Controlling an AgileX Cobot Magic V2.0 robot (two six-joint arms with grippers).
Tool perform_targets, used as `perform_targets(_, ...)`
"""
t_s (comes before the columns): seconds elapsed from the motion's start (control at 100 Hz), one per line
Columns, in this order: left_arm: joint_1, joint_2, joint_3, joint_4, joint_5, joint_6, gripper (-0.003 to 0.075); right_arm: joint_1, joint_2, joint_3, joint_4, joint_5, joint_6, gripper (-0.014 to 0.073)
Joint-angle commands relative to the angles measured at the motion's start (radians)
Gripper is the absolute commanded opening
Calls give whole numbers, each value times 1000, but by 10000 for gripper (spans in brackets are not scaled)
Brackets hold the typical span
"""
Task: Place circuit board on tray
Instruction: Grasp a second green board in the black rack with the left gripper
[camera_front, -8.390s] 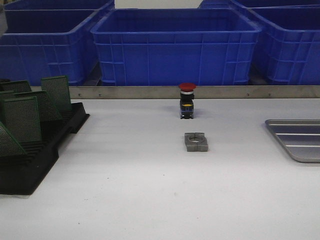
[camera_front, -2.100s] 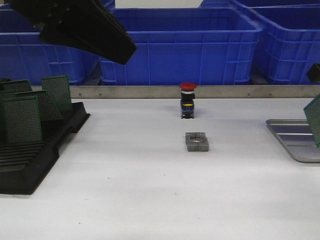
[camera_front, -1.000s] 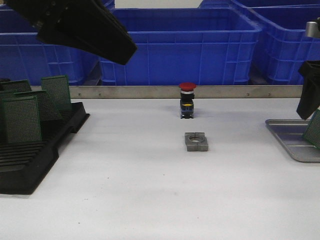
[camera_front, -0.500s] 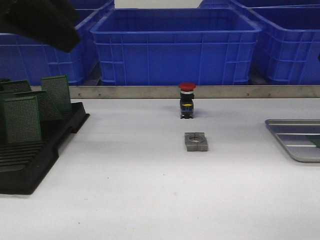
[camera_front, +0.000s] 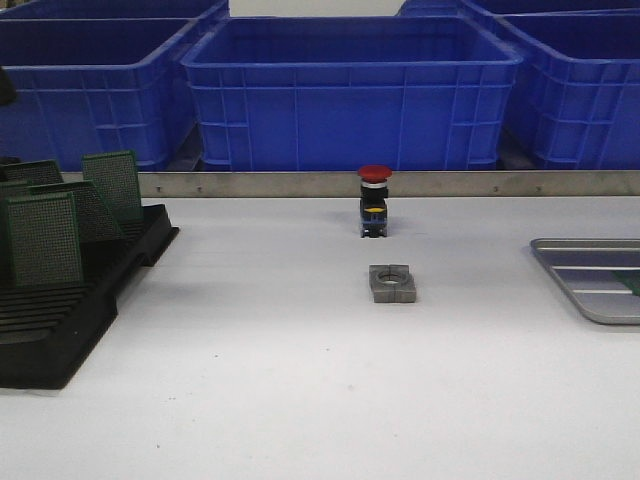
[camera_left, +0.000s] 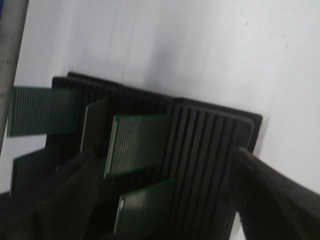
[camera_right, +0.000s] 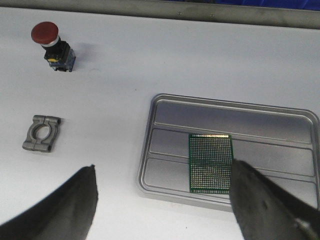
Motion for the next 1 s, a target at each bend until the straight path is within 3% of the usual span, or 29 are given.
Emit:
perform_targets(0.0,42,-15,-28,35,-27,-32,491,-4,-27,-25,24,-67,1,561)
perform_targets(0.35,117,145,-28,110,-185,-30,491,-4,-26,-26,24,-105,1,561)
perform_targets(0.87,117,300,-80,136,-181,-30,490,-4,-26,-26,23,-98,1,561)
perform_targets(0.99,117,301,-101,135,-135,-30,406,-4,-26,-26,23,-98,1,561)
